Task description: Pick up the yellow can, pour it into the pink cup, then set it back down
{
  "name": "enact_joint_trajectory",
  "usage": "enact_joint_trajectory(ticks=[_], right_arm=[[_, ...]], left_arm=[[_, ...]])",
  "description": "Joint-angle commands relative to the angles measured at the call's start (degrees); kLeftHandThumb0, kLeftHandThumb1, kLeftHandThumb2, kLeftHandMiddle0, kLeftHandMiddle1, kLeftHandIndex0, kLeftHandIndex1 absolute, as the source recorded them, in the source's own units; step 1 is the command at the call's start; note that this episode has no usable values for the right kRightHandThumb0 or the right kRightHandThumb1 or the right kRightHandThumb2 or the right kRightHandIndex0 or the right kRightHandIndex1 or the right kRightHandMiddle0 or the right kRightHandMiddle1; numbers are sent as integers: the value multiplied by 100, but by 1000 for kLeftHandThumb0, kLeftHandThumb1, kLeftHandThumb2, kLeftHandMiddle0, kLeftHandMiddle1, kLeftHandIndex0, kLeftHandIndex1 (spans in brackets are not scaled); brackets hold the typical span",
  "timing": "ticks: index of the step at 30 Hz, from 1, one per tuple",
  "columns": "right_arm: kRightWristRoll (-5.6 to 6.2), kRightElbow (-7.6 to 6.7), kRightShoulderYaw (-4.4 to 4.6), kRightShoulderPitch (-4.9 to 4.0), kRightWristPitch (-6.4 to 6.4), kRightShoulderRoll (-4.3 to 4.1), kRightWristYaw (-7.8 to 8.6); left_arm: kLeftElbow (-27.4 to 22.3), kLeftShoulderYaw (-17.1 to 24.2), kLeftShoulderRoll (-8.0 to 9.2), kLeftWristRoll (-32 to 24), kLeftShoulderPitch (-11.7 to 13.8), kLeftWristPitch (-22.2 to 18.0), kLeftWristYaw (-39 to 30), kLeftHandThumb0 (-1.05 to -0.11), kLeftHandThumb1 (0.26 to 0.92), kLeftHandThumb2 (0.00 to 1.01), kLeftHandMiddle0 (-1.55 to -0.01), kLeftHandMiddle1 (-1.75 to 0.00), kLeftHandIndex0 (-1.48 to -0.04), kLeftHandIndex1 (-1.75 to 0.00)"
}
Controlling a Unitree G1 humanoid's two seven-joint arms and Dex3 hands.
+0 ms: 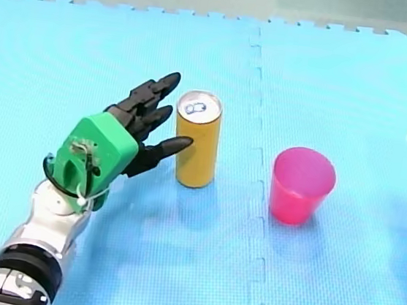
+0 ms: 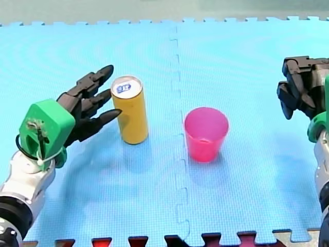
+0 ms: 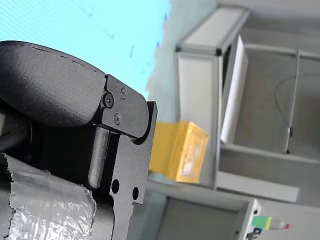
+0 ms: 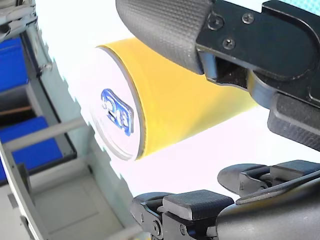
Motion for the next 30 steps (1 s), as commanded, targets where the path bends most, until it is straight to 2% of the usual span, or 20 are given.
enact_joint_trajectory(ticks=[1,17,30], right_arm=[[0,-20,1,18,-39,-36,-7],[45,-12,-40,53,-73,-87,76],[62,-4,-70,58,-85,-75,119]], left_arm=[[-29,-60,28,57,-46,81,-8,-967,803,0,-336,0,-245,0],[78,-157,-119,127,-8,159,48,-967,790,0,-351,-5,-276,-5],[147,-80,-197,25,-12,124,-85,-957,778,0,-363,-5,-284,-3]])
